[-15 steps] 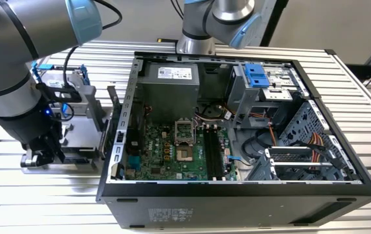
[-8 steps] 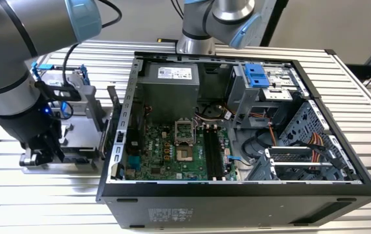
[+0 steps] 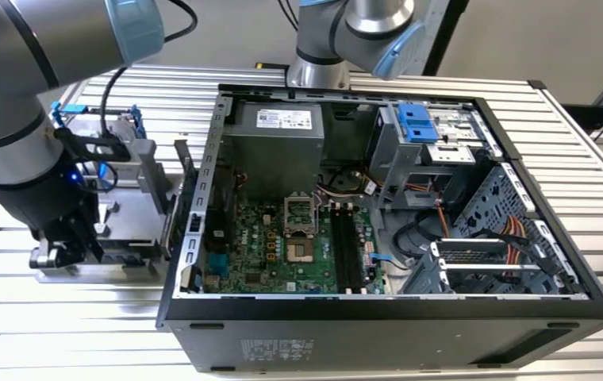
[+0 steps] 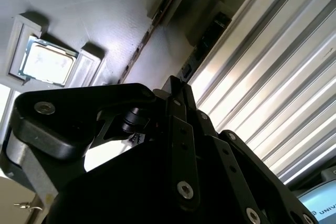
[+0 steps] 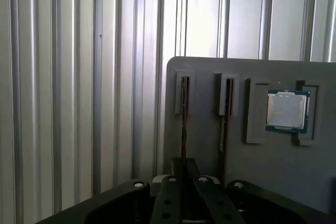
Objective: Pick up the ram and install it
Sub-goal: 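Pick up the ram and move it above insertion slot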
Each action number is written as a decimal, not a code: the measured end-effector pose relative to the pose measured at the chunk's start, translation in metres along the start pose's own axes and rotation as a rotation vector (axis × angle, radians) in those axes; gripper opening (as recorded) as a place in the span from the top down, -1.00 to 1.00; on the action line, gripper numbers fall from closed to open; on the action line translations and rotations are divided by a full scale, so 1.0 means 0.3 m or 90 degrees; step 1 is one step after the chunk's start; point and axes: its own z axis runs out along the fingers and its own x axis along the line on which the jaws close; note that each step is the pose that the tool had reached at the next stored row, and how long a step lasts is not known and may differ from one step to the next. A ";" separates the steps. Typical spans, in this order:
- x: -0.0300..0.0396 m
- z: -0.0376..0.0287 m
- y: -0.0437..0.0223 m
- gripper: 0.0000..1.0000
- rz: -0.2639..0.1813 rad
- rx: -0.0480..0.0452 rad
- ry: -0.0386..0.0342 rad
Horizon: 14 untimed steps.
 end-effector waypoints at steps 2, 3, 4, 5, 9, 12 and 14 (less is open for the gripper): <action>0.000 -0.002 0.000 1.00 0.000 0.0001 0.0000; 0.000 -0.003 0.000 1.00 0.000 0.0001 0.0000; 0.000 -0.004 0.000 1.00 0.000 0.0000 0.0000; 0.000 -0.005 0.000 1.00 0.000 0.0000 0.0000; 0.000 -0.010 0.000 1.00 0.000 0.0000 0.0001; 0.000 -0.012 0.000 1.00 0.000 0.0000 0.0000; 0.000 -0.012 0.000 1.00 0.000 0.0000 0.0000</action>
